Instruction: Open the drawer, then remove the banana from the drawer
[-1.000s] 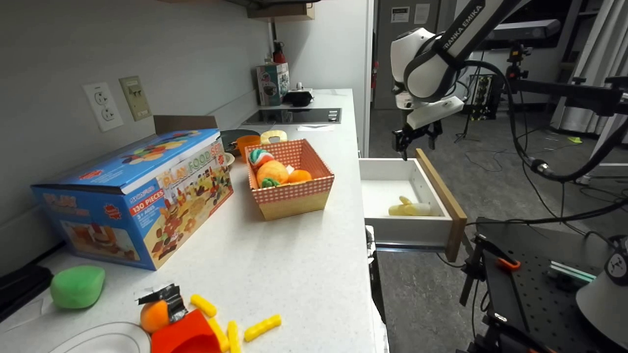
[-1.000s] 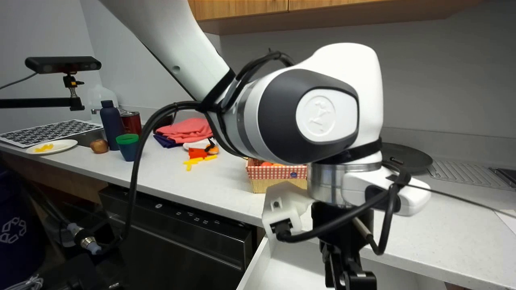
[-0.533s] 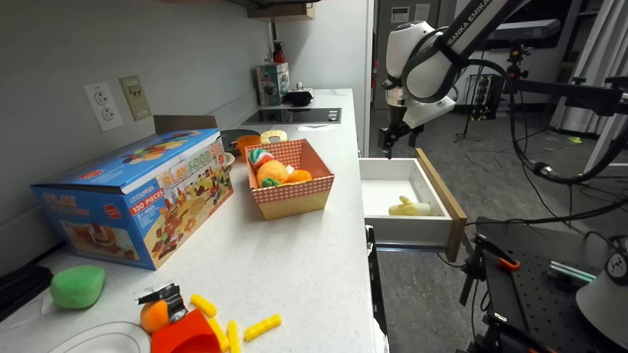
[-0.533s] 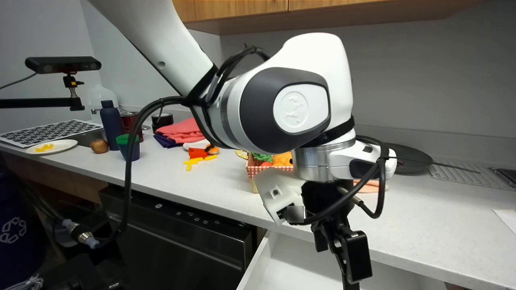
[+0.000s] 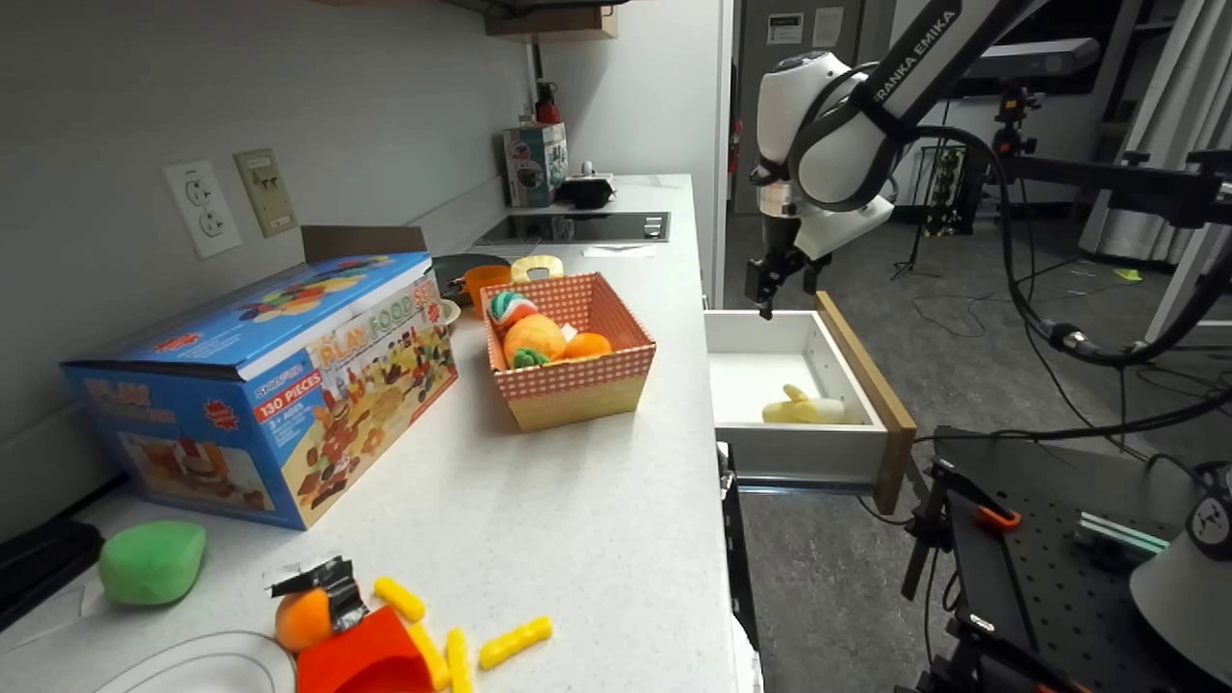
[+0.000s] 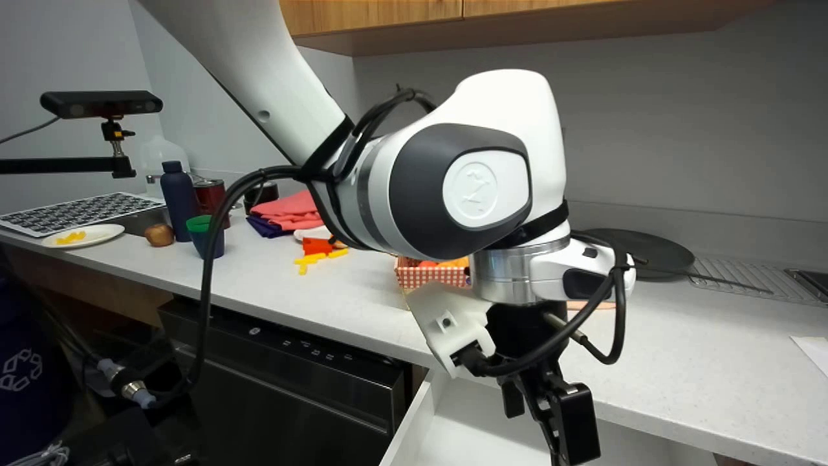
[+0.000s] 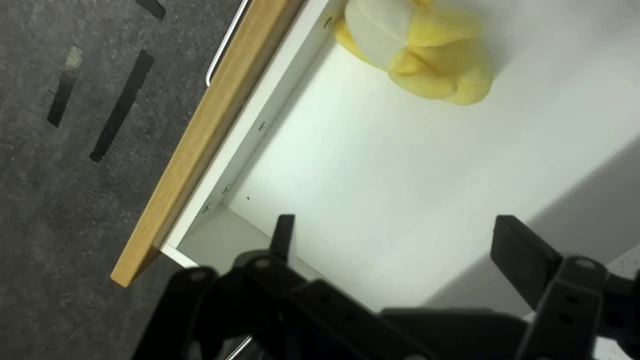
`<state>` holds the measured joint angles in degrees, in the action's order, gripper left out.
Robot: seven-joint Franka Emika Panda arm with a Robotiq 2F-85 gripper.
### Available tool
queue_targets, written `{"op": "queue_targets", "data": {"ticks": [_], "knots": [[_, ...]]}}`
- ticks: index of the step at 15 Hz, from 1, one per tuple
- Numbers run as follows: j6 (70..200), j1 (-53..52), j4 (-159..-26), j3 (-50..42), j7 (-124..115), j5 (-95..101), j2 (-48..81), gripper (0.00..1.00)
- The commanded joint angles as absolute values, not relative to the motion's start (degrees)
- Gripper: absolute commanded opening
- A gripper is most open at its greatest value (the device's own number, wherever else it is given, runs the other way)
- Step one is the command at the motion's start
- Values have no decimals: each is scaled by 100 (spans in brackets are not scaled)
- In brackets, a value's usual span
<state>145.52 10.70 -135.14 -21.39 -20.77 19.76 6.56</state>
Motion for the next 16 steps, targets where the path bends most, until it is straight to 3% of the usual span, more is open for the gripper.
{"op": "queue_targets", "data": {"ticks": [1, 9, 16], "knots": [[14975, 1285, -13495, -1928, -1130, 1686, 995, 100], [14816, 1912, -13365, -1189, 2000, -183, 1615, 100], [14279, 2268, -12857, -1113, 2893, -52, 2417, 100]]}}
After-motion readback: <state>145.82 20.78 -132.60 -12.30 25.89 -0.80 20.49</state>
